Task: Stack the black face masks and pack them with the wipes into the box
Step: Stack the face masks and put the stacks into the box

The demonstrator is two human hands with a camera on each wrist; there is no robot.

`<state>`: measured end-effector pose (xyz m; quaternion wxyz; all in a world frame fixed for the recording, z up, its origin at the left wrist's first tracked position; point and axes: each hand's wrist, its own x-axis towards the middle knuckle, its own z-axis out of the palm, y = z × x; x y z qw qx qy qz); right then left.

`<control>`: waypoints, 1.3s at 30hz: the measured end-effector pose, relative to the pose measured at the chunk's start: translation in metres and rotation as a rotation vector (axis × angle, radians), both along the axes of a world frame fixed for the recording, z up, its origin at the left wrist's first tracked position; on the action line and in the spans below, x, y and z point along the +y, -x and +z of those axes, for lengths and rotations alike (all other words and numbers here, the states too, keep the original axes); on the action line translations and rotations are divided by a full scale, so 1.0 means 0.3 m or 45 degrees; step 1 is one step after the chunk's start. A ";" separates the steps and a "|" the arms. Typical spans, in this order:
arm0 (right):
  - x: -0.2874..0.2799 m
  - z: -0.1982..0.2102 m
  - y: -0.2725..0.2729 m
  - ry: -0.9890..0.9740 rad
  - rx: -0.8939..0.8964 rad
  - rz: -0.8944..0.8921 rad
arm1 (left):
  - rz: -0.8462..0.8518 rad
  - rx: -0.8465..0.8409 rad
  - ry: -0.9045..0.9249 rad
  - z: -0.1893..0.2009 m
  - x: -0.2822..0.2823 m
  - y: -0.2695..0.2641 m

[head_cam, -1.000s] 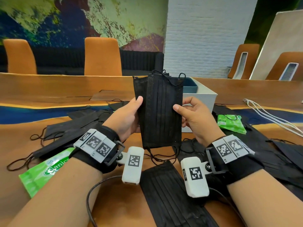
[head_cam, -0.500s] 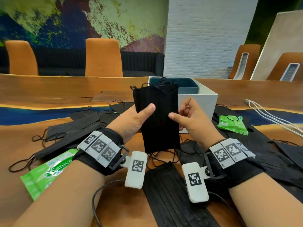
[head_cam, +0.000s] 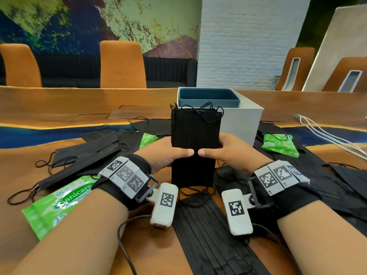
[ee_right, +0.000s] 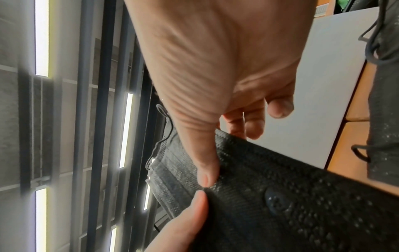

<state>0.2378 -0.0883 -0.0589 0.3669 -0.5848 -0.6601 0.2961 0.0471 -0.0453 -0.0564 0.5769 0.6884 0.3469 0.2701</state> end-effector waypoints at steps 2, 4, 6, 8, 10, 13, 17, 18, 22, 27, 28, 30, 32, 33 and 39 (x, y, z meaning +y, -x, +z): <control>-0.002 0.000 0.003 0.006 -0.001 -0.002 | 0.036 0.015 0.031 -0.003 0.001 -0.001; -0.006 0.007 0.003 0.005 -0.011 -0.001 | 0.094 -0.073 0.075 0.008 -0.001 0.003; -0.016 0.024 0.002 0.030 0.022 -0.019 | 0.176 -0.237 0.119 0.028 0.004 0.015; -0.025 0.050 -0.004 0.073 0.064 -0.063 | 0.271 -0.436 0.173 0.057 0.013 0.046; -0.035 0.084 -0.004 0.143 0.021 -0.083 | 0.313 -0.616 0.232 0.089 0.019 0.086; -0.051 0.133 0.020 0.331 -0.382 0.019 | 0.298 -0.780 0.285 0.128 0.016 0.136; -0.069 0.134 0.076 0.599 -0.767 0.121 | 0.249 -0.824 0.291 0.174 0.002 0.158; -0.072 0.122 0.090 0.655 -0.820 0.124 | 0.244 -0.811 0.285 0.183 -0.004 0.156; -0.065 0.072 0.132 0.754 -0.981 0.095 | 0.238 -0.718 0.237 0.218 -0.039 0.140; -0.041 0.053 0.154 0.734 -1.083 0.078 | 0.267 -0.640 0.165 0.255 -0.073 0.148; -0.040 0.051 0.156 0.741 -1.094 0.096 | 0.276 -0.634 0.154 0.257 -0.076 0.153; -0.041 0.049 0.155 0.747 -1.079 0.119 | 0.291 -0.628 0.135 0.256 -0.078 0.163; -0.038 0.057 0.143 0.734 -1.011 0.110 | 0.299 -0.632 0.131 0.255 -0.080 0.171; -0.036 0.064 0.136 0.725 -0.961 0.098 | 0.307 -0.633 0.132 0.255 -0.082 0.174; -0.048 0.126 0.097 0.662 -0.561 0.115 | 0.352 -0.628 0.136 0.251 -0.080 0.168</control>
